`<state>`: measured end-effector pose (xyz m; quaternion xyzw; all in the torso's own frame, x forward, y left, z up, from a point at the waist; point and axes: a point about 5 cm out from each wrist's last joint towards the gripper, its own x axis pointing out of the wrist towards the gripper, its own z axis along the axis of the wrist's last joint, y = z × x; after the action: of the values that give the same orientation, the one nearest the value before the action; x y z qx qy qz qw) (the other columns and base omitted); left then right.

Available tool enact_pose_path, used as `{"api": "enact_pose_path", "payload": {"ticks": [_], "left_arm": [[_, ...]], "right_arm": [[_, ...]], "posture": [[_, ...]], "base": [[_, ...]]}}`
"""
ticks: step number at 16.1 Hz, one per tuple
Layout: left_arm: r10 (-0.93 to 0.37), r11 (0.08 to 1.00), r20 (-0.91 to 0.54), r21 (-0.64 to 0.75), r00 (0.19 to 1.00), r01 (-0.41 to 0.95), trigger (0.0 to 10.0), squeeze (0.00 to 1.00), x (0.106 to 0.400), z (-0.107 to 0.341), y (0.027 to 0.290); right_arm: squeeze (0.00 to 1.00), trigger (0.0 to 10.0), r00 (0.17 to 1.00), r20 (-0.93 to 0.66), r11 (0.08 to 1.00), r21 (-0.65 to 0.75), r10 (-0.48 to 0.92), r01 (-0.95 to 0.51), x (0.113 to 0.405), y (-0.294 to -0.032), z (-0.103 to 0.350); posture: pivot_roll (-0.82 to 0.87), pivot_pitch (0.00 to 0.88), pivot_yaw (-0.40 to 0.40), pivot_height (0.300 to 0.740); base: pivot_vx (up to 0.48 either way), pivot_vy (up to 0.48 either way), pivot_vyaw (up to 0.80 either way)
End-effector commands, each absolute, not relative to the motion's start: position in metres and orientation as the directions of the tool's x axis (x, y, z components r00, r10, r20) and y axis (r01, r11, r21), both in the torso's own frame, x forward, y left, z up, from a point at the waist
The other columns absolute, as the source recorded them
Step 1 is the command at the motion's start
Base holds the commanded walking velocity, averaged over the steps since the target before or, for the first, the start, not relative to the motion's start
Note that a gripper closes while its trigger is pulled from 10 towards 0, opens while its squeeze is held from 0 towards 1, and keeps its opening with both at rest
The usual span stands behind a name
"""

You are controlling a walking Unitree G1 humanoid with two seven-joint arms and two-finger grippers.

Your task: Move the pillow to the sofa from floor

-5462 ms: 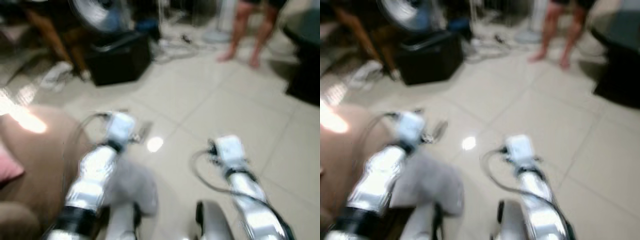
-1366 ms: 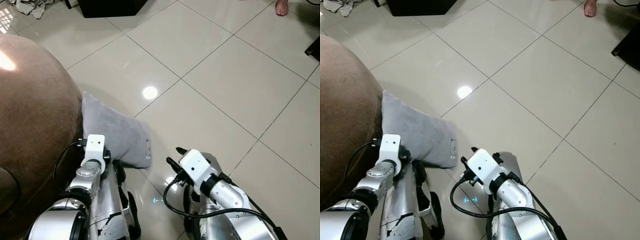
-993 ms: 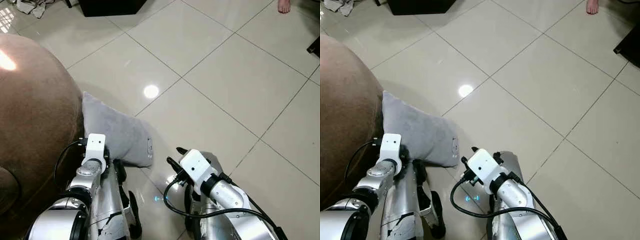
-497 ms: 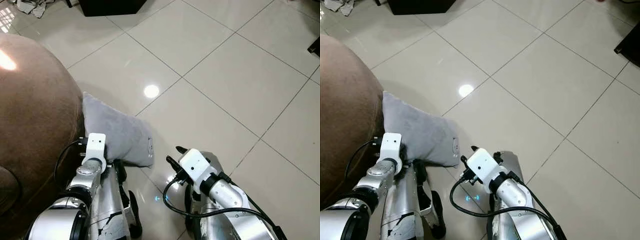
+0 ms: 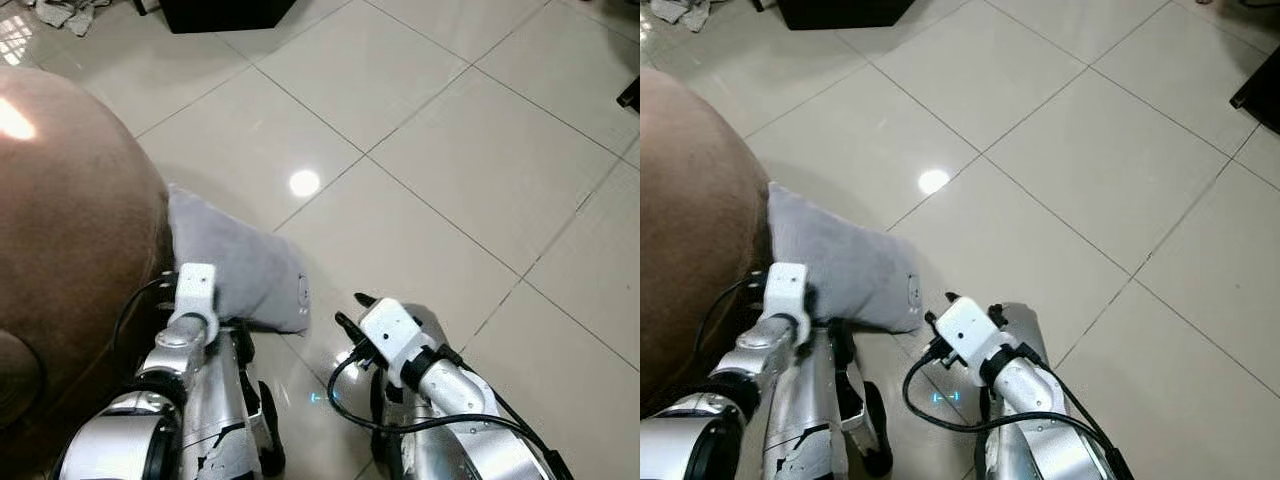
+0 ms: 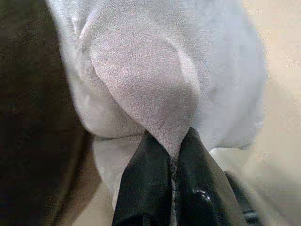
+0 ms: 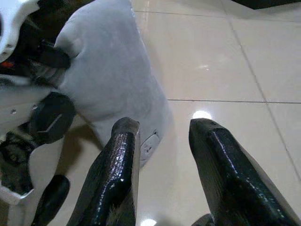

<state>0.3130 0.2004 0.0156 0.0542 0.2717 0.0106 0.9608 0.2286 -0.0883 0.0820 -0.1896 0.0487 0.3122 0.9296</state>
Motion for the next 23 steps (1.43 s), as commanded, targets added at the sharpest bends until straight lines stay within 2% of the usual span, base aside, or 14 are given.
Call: {"api": "enact_pose_path", "payload": {"ticks": [1, 3, 5, 7, 9, 11, 12, 13, 15, 16, 19, 23], "left_arm": [[-0.039, 0.995, -0.527, 0.054, 0.849, 0.079, 0.0, 0.0, 0.309, 0.01, 0.189], [-0.123, 0.991, -0.502, -0.011, 0.856, 0.135, 0.0, 0.0, 0.31, 0.012, 0.179], [-0.313, 0.949, -0.41, -0.105, 0.857, 0.297, 0.0, 0.0, 0.309, 0.019, 0.156], [-0.367, 0.93, -0.36, -0.124, 0.858, 0.346, 0.0, 0.0, 0.309, 0.026, 0.147], [-0.45, 0.887, -0.108, -0.171, 0.887, 0.429, 0.0, 0.0, 0.315, 0.075, 0.137], [-0.473, 0.863, 0.064, -0.166, 0.879, 0.476, 0.0, 0.0, 0.313, 0.118, 0.131], [-0.433, 0.88, 0.197, -0.116, 0.879, 0.46, 10.0, 0.0, 0.302, 0.15, 0.133], [-0.448, 0.885, 0.216, -0.032, 0.868, 0.464, 10.0, 0.0, 0.295, 0.156, 0.133], [-0.456, 0.886, 0.198, 0.009, 0.868, 0.464, 10.0, 0.0, 0.287, 0.157, 0.134], [-0.435, 0.898, 0.165, 0.005, 0.885, 0.44, 10.0, 0.0, 0.285, 0.153, 0.136], [-0.287, 0.949, 0.03, 0.142, 0.958, 0.28, 10.0, 0.0, 0.293, 0.132, 0.148], [-0.246, 0.955, 0.028, 0.18, 0.969, 0.237, 10.0, 0.0, 0.297, 0.135, 0.149]], "right_arm": [[0.0, 10.0, 0.816, -0.227, 0.755, -0.309, 0.532, -0.579, 0.225, -0.095, 0.074], [0.0, 10.0, 0.835, -0.226, 0.778, -0.306, 0.501, -0.549, 0.224, -0.101, 0.072], [0.0, 10.0, 0.876, -0.19, 0.829, -0.285, 0.443, -0.481, 0.222, -0.109, 0.075], [0.0, 10.0, 0.906, -0.156, 0.866, -0.266, 0.394, -0.422, 0.224, -0.117, 0.079], [0.0, 10.0, 0.958, -0.051, 0.946, -0.153, 0.281, -0.286, 0.222, -0.134, 0.101], [0.0, 10.0, 0.971, 0.003, 0.963, -0.132, 0.24, -0.237, 0.221, -0.143, 0.115], [0.0, 10.0, 0.987, 0.042, 0.987, -0.05, 0.153, -0.151, 0.217, -0.153, 0.124], [0.0, 10.0, 0.993, 0.037, 0.993, -0.029, 0.114, -0.113, 0.219, -0.156, 0.124], [0.0, 10.0, 0.994, 0.029, 0.994, -0.02, 0.104, -0.103, 0.223, -0.155, 0.124], [0.0, 10.0, 0.994, 0.025, 0.994, -0.03, 0.107, -0.106, 0.227, -0.152, 0.124], [0.0, 10.0, 0.991, -0.044, 0.989, -0.078, 0.124, -0.127, 0.237, -0.141, 0.118], [0.0, 10.0, 0.994, -0.062, 0.99, -0.099, 0.093, -0.099, 0.251, -0.146, 0.115]], "posture": [[-0.08, 0.22, 0.039, 0.529], [-0.09, 0.192, 0.046, 0.529], [-0.09, 0.134, 0.055, 0.529], [-0.1, 0.11, 0.055, 0.529], [-0.1, 0.072, 0.057, 0.529], [-0.1, 0.05, 0.059, 0.529], [-0.09, 0.049, 0.06, 0.534], [-0.09, 0.041, 0.062, 0.544], [-0.09, 0.013, 0.072, 0.559], [-0.09, 0.008, 0.075, 0.569], [-0.09, 0.0, 0.068, 0.604], [-0.08, 0.0, 0.054, 0.644]], "base": [[0.0, 0.0, 0.0], [0.0, 0.0, 0.0], [0.0, 0.0, 0.0], [0.0, 0.0, 0.0], [0.0, 0.0, 0.0], [0.0, 0.0, 0.0], [0.0, 0.0, 0.0], [0.0, 0.0, 0.0], [0.0, 0.0, 0.0], [0.0, 0.0, 0.0], [0.0, 0.0, 0.0], [0.0, 0.0, 0.0]]}}
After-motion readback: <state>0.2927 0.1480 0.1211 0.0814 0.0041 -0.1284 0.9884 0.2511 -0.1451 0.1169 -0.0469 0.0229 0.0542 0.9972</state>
